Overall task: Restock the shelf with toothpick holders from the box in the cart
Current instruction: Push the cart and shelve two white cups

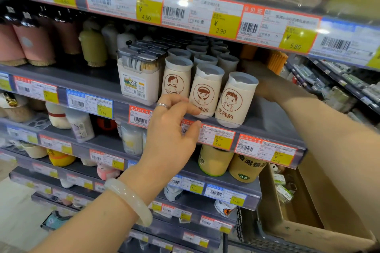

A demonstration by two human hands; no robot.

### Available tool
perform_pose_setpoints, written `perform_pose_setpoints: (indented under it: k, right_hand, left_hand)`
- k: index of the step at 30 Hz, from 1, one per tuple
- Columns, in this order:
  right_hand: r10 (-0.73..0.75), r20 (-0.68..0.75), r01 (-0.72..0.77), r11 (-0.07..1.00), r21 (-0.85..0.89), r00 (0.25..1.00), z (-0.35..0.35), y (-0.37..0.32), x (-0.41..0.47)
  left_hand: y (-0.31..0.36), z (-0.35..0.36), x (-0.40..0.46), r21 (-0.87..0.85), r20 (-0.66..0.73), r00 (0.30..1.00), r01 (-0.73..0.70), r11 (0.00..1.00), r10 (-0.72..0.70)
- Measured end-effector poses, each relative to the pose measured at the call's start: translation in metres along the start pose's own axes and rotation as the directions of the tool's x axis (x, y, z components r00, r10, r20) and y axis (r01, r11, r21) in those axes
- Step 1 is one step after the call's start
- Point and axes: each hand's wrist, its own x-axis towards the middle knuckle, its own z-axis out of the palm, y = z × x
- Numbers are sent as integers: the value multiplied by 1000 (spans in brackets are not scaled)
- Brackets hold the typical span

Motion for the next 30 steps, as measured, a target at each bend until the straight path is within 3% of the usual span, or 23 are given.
perform_pose_setpoints:
  k: [4,7,17,20,22,25,27,30]
  right_hand:
    - [-115,72,97,972,215,991,-9,9,-20]
    - [-115,157,55,938,342,981,-14,15,-24]
    - [-91,174,13,915,402,981,-12,12,-33]
    - [-43,93,3,919,393,995,-10,6,-40]
    - [-16,54,-13,871,492,998,-9,4,-52]
    - [-64,117,-25,774,632,991,-9,3,-78]
    - [-156,177,13,784,621,972,-6,-3,-89]
    - [-115,106,52,880,472,988,2,-8,-86]
  left_hand:
    - [1,-1,1,15,14,1000,9,1000,-9]
    - [1,0,1,25,13,1000,-3,1000,2]
    - [6,-2,-1,24,39,999,28,999,-29]
    - [5,-2,0,21,39,999,16,1000,-17]
    - [4,-2,0,14,25,1000,12,1000,-12]
    - [1,-4,-1,23,-34,999,-15,1000,16]
    - [0,-6,-1,30,-33,999,-15,999,16]
    - [1,-9,0,34,-17,1000,-13,999,13]
